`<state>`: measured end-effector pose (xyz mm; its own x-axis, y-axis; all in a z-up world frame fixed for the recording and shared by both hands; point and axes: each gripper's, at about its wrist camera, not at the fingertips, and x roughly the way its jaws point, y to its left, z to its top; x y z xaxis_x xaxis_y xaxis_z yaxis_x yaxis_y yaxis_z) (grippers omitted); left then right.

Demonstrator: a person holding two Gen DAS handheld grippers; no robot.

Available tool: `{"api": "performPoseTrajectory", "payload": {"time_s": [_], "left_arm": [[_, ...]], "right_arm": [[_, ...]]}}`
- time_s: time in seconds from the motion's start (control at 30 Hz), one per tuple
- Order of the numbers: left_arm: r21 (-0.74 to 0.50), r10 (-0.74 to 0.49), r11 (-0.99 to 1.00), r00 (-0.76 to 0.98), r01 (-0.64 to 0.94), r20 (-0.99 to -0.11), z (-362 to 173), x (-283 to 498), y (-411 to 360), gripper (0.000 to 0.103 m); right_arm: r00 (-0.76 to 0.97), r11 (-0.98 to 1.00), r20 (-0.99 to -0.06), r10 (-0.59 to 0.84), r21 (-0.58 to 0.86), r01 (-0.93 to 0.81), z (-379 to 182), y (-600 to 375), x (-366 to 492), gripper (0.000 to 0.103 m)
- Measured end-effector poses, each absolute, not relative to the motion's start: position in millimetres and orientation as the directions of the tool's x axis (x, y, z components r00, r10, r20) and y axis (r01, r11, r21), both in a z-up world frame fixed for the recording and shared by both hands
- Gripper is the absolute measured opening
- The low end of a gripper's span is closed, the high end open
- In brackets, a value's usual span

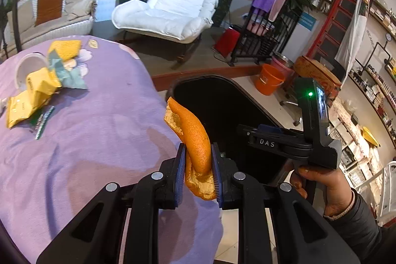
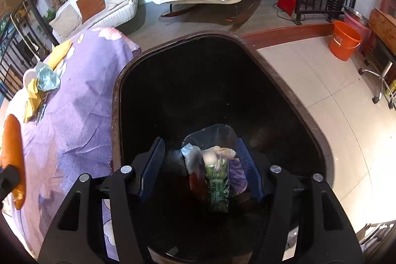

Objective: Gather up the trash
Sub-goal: 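Open the right tool to drop the carton while the left tool drops the peel into the bin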

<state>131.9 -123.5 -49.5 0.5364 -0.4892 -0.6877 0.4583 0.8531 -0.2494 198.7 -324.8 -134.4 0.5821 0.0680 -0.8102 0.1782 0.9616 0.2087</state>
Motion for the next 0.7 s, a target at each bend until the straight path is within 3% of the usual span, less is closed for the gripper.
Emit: {"api": "performPoseTrajectory", "payload": {"time_s": [0.4,0.7], "left_arm": [[-0.315,-0.588,0.756,0.384,0.574,-0.712,-60.1,147.6,-188.4,0.021],[-0.294,-0.572,0.724,0.305,0.625,-0.762,-76.7,152.1,-233.4,0.021]], "right_arm": [[0.716,0.949,-0.694,-0.075,0.172,0.266,-87.0,-354.7,154.4,0.067],[0.727,0.925,-0.669,-0.154,0.161,0.344,-78.8,-384.5,136.3,0.070]]}}
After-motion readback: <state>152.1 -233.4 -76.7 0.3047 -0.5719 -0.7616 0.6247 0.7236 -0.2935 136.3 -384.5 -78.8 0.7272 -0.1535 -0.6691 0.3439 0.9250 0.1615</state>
